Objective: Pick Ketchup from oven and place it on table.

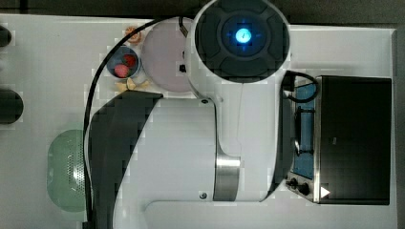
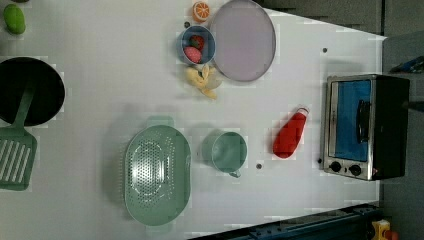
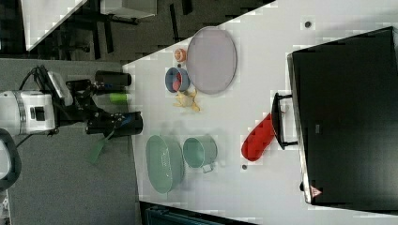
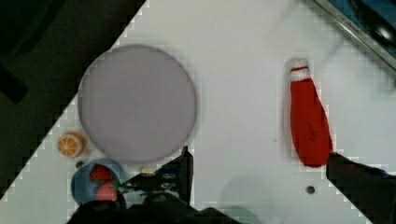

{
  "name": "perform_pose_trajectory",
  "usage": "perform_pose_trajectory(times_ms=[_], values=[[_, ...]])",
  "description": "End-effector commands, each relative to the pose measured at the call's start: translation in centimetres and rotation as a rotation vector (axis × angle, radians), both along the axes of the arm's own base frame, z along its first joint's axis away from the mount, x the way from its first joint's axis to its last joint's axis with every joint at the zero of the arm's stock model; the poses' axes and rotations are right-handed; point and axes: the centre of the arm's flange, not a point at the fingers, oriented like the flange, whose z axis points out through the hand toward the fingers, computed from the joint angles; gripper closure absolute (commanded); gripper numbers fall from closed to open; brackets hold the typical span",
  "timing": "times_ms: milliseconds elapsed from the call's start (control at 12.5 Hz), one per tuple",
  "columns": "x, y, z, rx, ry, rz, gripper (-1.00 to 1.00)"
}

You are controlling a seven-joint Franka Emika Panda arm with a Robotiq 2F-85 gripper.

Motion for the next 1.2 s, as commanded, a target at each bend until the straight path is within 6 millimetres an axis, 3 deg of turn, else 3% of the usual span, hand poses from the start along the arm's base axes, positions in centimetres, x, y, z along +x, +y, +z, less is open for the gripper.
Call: perform_pose_trajectory(times_ms=[80,240,1200], values=[[-1.39,1.28,-0.63,0.010,0.116,-0.005,-1.00],[-1.42,0.97,0.02,0.010,0.111,-0.011,-1.00],[-1.29,1.03,-0.85,0.009,0.128,-0.011,-1.00]])
